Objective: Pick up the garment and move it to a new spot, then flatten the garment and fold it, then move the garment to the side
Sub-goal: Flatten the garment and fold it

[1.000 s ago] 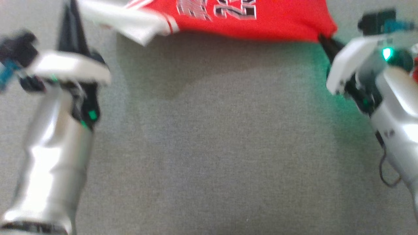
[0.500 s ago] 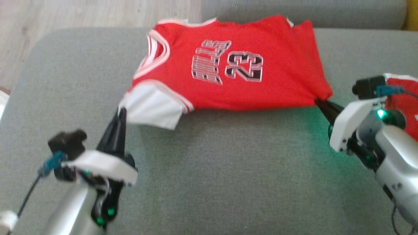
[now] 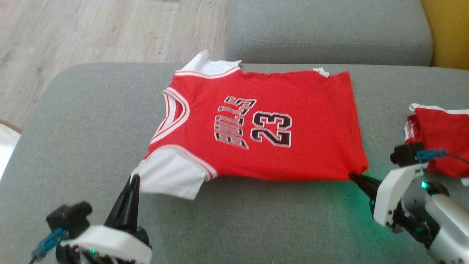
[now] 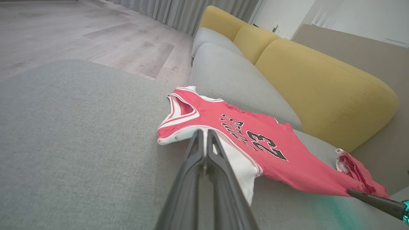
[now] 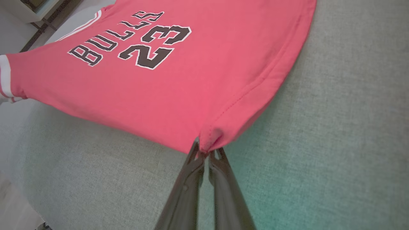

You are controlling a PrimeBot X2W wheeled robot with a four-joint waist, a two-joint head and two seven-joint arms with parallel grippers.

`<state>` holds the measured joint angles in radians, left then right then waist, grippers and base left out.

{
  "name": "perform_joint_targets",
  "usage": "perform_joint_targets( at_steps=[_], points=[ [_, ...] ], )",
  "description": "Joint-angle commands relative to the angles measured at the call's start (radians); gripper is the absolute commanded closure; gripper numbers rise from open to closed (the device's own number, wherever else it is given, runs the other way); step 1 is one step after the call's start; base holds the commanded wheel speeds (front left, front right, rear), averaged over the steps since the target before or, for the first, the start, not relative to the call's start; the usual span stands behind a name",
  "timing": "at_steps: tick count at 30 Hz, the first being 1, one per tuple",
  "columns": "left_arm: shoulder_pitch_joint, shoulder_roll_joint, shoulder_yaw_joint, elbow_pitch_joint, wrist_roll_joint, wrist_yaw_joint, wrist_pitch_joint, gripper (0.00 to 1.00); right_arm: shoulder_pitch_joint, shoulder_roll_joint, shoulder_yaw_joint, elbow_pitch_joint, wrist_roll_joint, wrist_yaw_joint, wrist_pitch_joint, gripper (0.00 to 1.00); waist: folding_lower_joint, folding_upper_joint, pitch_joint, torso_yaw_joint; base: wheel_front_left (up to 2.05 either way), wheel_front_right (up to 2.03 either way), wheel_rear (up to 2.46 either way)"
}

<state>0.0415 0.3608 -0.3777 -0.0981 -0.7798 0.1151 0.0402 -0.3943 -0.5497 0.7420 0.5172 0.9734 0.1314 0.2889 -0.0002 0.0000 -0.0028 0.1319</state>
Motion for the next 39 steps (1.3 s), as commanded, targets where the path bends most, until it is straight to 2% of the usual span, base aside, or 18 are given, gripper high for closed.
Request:
perform_joint_targets(
  at_steps=[1, 9, 19, 24, 39],
  points=[
    [-0.024, 0.029, 0.052, -0.054, -0.004, 0.01, 0.001, 1.0, 0.005, -0.035, -0.012, -0.038, 0.005, -0.001, -0.001, 1.0, 0.0002, 0.0, -0.005, -0.002, 0.0, 0.0, 0.0],
    [-0.022, 0.051, 0.064, -0.094, 0.0, 0.031, 0.018, 1.0, 0.036, -0.024, -0.08, -0.079, -0.031, -0.001, 0.023, 1.0, 0.0002, 0.0, 0.019, -0.02, 0.0, 0.0, 0.0],
    [-0.141, 0.081, 0.058, -0.029, 0.034, 0.011, 0.043, 1.0, -0.014, 0.031, -0.149, -0.081, -0.105, -0.001, 0.1, 1.0, 0.0002, 0.0, 0.073, -0.038, 0.0, 0.0, 0.0],
    [-0.256, 0.109, 0.03, 0.061, 0.081, -0.019, 0.071, 1.0, -0.056, 0.06, -0.183, -0.078, -0.135, -0.001, 0.159, 1.0, 0.0002, 0.0, 0.106, -0.045, 0.0, 0.0, 0.0],
    [-0.607, 0.089, -0.045, 0.372, 0.181, -0.112, 0.075, 1.0, -0.192, 0.113, -0.252, -0.036, -0.208, -0.001, 0.289, 1.0, 0.0002, 0.0, 0.203, -0.056, 0.0, 0.0, 0.0]
  ],
)
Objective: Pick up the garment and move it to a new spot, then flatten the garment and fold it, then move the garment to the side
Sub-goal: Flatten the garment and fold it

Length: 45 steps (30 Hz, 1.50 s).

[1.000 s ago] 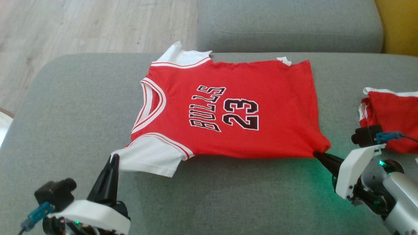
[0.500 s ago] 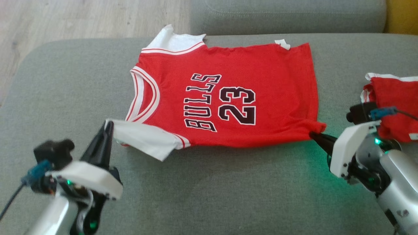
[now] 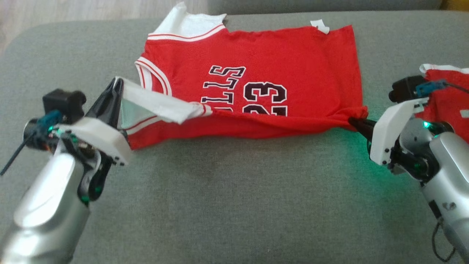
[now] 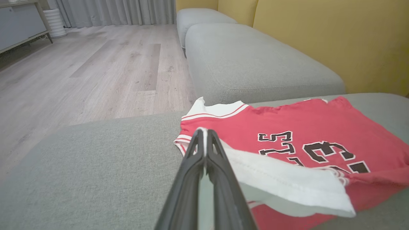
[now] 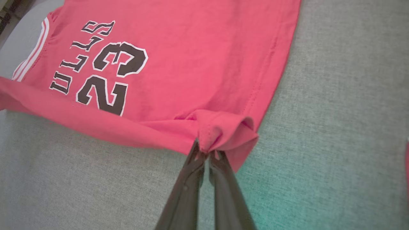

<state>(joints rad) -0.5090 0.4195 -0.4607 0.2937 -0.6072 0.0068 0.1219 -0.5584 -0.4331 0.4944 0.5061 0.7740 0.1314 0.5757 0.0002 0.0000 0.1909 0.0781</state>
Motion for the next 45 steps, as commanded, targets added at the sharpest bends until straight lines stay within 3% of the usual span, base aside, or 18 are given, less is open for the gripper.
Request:
perform_joint_targets(
  at_steps=[1, 8, 9, 10, 11, 18, 26, 31, 39, 45],
  points=[
    [-0.078, 0.027, 0.031, 0.006, 0.016, -0.011, -0.009, 1.0, -0.036, 0.001, -0.006, -0.022, -0.014, -0.001, 0.007, 1.0, -0.0002, 0.0, 0.014, -0.004, 0.0, 0.0, 0.0],
    [-0.225, -0.016, -0.001, 0.191, 0.04, -0.051, -0.023, 1.0, -0.093, 0.029, -0.011, -0.001, -0.049, -0.001, 0.03, 1.0, -0.0002, 0.0, 0.062, -0.008, 0.0, 0.0, 0.0],
    [-0.245, -0.023, -0.004, 0.214, 0.043, -0.054, -0.029, 1.0, -0.104, 0.03, -0.019, 0.004, -0.06, -0.001, 0.023, 0.84, -0.0002, 0.0, 0.068, -0.007, 0.0, 0.0, 0.0],
    [-0.264, -0.029, -0.007, 0.237, 0.047, -0.056, -0.035, 0.12, -0.118, 0.033, -0.027, 0.01, -0.073, -0.001, 0.011, 0.0, -0.0002, 0.0, 0.075, -0.007, 0.0, 0.0, 0.0],
    [-0.283, -0.037, -0.01, 0.261, 0.052, -0.057, -0.043, 0.0, -0.131, 0.037, -0.037, 0.02, -0.085, -0.001, 0.002, 0.0, -0.0002, 0.0, 0.081, -0.006, 0.0, 0.0, 0.0],
    [-0.412, -0.104, 0.037, 0.397, 0.043, -0.035, -0.201, 0.0, -0.251, 0.079, -0.118, 0.098, -0.184, -0.001, -0.159, 0.0, -0.0002, 0.0, 0.106, 0.0, 0.0, 0.0, 0.0],
    [-0.434, -0.147, 0.095, 0.44, -0.001, -0.063, -0.357, 0.0, -0.259, 0.112, -0.127, 0.122, -0.241, -0.001, -0.398, 0.0, -0.0002, 0.0, 0.067, 0.023, 0.0, 0.0, 0.0],
    [-0.358, -0.153, 0.114, 0.369, 0.01, -0.068, -0.38, 0.0, -0.187, 0.134, -0.141, 0.092, -0.258, -0.001, -0.55, 0.0, -0.0002, 0.0, 0.012, 0.035, 0.0, 0.0, 0.0],
    [-0.141, -0.176, 0.184, 0.152, 0.049, -0.022, -0.383, 0.0, -0.03, 0.213, -0.225, 0.038, -0.337, -0.001, -0.713, 0.0, -0.0002, 0.0, -0.073, 0.034, 0.0, 0.0, 0.0],
    [0.082, -0.228, 0.228, 0.026, 0.073, 0.009, -0.383, 0.0, 0.134, 0.329, -0.339, -0.015, -0.429, -0.001, -0.778, 0.0, -0.0002, 0.0, -0.121, 0.032, 0.0, 0.0, 0.0]
  ],
)
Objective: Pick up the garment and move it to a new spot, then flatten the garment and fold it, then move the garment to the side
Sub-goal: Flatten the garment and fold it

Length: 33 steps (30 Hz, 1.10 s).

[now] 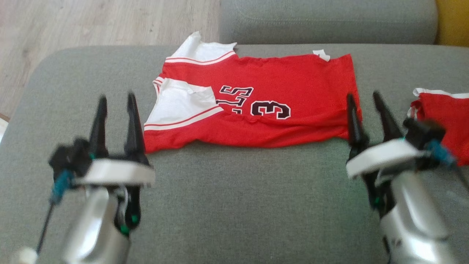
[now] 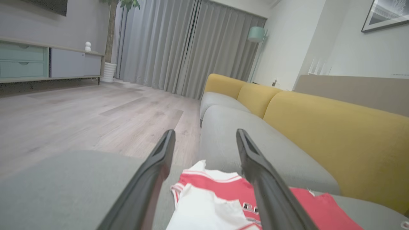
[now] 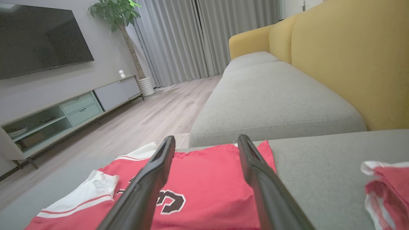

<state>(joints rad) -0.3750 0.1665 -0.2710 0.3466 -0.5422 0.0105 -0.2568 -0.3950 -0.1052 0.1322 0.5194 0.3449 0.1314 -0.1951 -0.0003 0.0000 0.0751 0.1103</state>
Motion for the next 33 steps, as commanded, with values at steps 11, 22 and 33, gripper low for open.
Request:
perform_joint_targets(
  at_steps=[11, 22, 33],
  points=[
    [0.172, -0.051, 0.087, -0.048, 0.079, 0.004, -0.005, 0.0, 0.203, 0.054, -0.023, -0.121, -0.066, -0.001, -0.02, 0.0, 0.0003, 0.0, -0.024, -0.009, 0.0, 0.0, 0.0],
    [0.032, -0.035, 0.094, 0.186, 0.107, 0.022, 0.069, 0.0, 0.174, 0.055, 0.005, -0.212, -0.031, -0.001, 0.014, 0.0, 0.0003, 0.0, 0.051, -0.063, 0.0, 0.0, 0.0],
    [-0.165, 0.013, 0.112, 0.519, 0.082, 0.028, 0.195, 0.0, 0.142, 0.055, 0.019, -0.239, -0.003, -0.001, 0.012, 0.0, 0.0003, 0.0, 0.146, -0.126, 0.0, 0.0, 0.0]
  ],
)
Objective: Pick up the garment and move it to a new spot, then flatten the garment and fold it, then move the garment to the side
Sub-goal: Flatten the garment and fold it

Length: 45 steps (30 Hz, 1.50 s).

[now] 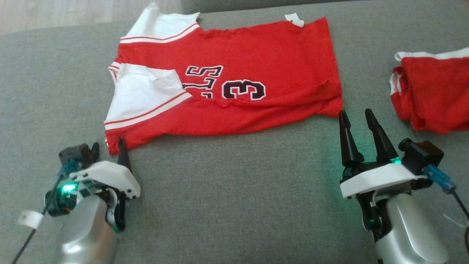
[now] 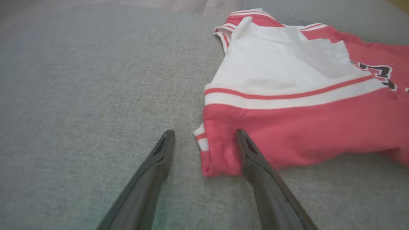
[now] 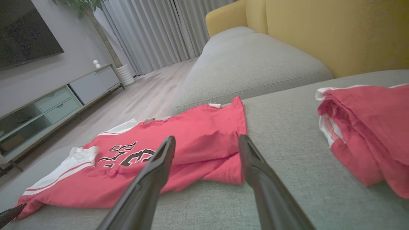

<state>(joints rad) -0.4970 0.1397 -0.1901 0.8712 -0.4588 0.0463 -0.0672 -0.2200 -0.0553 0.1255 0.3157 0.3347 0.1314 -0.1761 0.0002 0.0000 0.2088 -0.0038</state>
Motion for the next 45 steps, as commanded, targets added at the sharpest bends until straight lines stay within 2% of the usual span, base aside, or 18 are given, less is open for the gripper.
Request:
perform_joint_targets(
  at_steps=[1, 8, 9, 10, 16, 20, 29, 35, 36, 37, 38, 45],
  points=[
    [-0.053, 0.044, 0.026, 0.015, 0.0, -0.015, 0.016, 0.0, -0.035, 0.005, 0.027, -0.035, 0.007, -0.001, -0.007, 0.0, -0.0002, 0.0, 0.015, -0.014, 0.0, 0.0, 0.0],
    [-0.086, 0.046, 0.005, 0.107, -0.001, -0.043, 0.05, 0.0, -0.044, 0.005, 0.028, -0.027, 0.014, -0.001, -0.008, 0.0, -0.0002, 0.0, 0.018, -0.015, 0.0, 0.0, 0.0],
    [-0.089, 0.044, 0.002, 0.117, -0.002, -0.048, 0.051, 0.55, -0.044, 0.005, 0.029, -0.022, 0.016, -0.001, -0.004, 0.0, -0.0002, 0.0, 0.016, -0.012, 0.0, 0.0, 0.0],
    [-0.092, 0.04, 0.0, 0.123, -0.004, -0.055, 0.045, 1.0, -0.044, 0.005, 0.029, -0.015, 0.014, -0.001, 0.001, 0.0, -0.0002, 0.0, 0.014, -0.008, 0.0, 0.0, 0.0],
    [-0.107, 0.021, 0.011, 0.08, -0.017, -0.087, -0.111, 1.0, -0.067, 0.005, -0.049, 0.08, -0.028, -0.001, 0.082, 0.0, -0.0002, 0.0, -0.004, 0.025, 0.0, 0.0, 0.0],
    [-0.106, 0.005, -0.003, 0.009, -0.004, -0.114, -0.174, 1.0, -0.115, 0.005, -0.095, 0.176, -0.001, -0.001, 0.151, 0.0, -0.0002, 0.0, -0.013, 0.059, 0.0, 0.0, 0.0],
    [-0.08, -0.017, -0.047, -0.144, 0.043, -0.131, -0.193, 1.0, -0.292, 0.005, -0.172, 0.462, 0.154, -0.001, 0.208, 0.0, -0.0002, 0.0, 0.002, 0.121, 0.0, 0.0, 0.0],
    [-0.075, -0.024, -0.064, -0.18, 0.051, -0.129, -0.193, 1.0, -0.39, 0.005, -0.132, 0.635, 0.21, -0.001, 0.173, 0.0, -0.0002, 0.0, 0.011, 0.142, 0.0, 0.0, 0.0],
    [-0.075, -0.024, -0.065, -0.182, 0.051, -0.127, -0.193, 1.0, -0.402, 0.005, -0.123, 0.659, 0.211, -0.001, 0.164, 0.29, -0.0002, 0.0, 0.012, 0.143, 0.0, 0.0, 0.0],
    [-0.074, -0.023, -0.066, -0.182, 0.051, -0.126, -0.193, 1.0, -0.413, 0.005, -0.116, 0.682, 0.21, -0.001, 0.155, 0.72, -0.0002, 0.0, 0.012, 0.143, 0.0, 0.0, 0.0],
    [-0.074, -0.022, -0.067, -0.182, 0.051, -0.125, -0.193, 1.0, -0.423, 0.005, -0.107, 0.703, 0.207, -0.001, 0.144, 1.0, -0.0002, 0.0, 0.011, 0.143, 0.0, 0.0, 0.0],
    [-0.064, 0.002, -0.059, -0.162, 0.044, -0.109, -0.189, 1.0, -0.459, 0.005, -0.059, 0.789, 0.191, -0.001, 0.092, 1.0, -0.0002, 0.0, -0.01, 0.121, 0.0, 0.0, 0.0]
  ],
)
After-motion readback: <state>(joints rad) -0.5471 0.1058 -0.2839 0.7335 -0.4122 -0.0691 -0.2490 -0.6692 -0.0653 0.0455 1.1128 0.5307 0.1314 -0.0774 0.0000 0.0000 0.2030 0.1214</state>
